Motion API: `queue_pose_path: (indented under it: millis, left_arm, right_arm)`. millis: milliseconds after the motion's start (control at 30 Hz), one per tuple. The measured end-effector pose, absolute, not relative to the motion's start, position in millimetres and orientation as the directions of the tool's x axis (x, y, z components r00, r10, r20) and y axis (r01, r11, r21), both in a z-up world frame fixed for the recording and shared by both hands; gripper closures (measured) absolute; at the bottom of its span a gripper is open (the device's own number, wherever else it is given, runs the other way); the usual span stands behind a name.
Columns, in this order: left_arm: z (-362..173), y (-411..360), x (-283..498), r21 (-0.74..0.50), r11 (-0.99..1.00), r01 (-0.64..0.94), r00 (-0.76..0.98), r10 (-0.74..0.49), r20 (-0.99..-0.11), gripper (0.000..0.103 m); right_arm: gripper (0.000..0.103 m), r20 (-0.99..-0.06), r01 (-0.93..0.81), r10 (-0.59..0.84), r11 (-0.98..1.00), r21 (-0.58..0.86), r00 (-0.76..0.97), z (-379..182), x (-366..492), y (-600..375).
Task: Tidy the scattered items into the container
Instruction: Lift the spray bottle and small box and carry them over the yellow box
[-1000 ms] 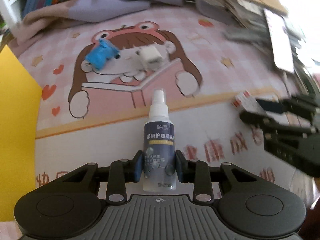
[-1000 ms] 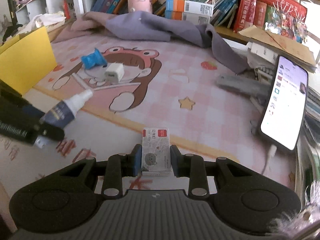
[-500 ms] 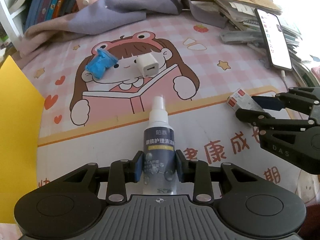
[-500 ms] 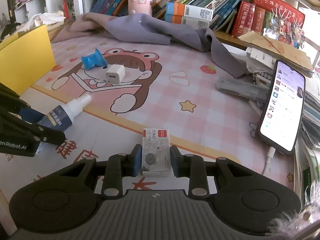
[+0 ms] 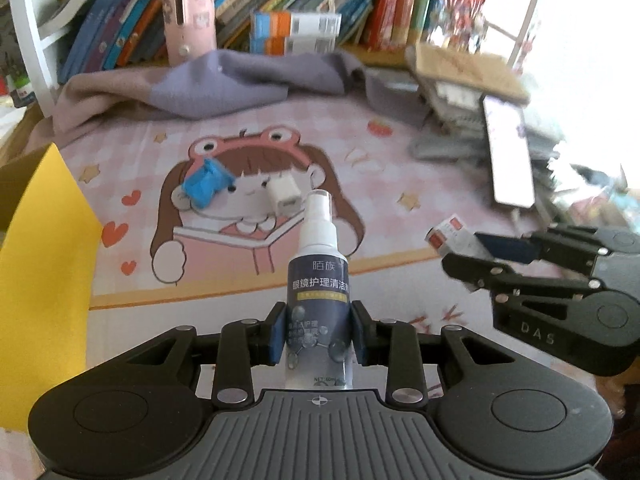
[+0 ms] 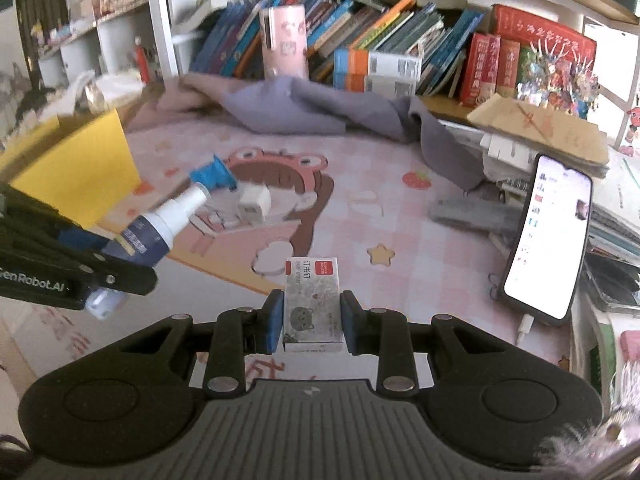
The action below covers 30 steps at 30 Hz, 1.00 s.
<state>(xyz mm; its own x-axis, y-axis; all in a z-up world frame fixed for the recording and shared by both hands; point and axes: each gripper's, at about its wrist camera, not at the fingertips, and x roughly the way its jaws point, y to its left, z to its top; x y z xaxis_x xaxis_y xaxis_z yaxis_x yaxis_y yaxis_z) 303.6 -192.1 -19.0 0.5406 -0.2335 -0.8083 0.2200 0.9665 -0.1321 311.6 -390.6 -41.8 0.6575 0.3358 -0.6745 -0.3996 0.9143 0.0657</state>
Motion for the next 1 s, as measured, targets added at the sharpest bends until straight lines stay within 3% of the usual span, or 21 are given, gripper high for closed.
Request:
queue_pose_path:
  millis: [433, 767, 1000]
  left_arm:
    - [4, -159, 258, -0.230, 0.936, 0.267, 0.583, -0.347, -0.734, 0.072]
    - [29, -103, 212, -0.283, 0.923, 0.261, 0.661, -0.384, -0.645, 0.072]
    - [26, -67, 174, -0.302, 0.918, 0.257, 0.671, -0.394, -0.628, 0.072]
  right_arm:
    - [0.075, -0.635, -0.413, 0.323, 0.911, 0.006, 0.702, -5, 271, -354]
    - [0.075, -0.596, -0.389, 0.313, 0.921, 0.002, 0.740, 30, 231, -320]
    - [0.075, -0.577, -0.400, 0.313, 0.916, -0.026, 0.754, 32, 196, -278]
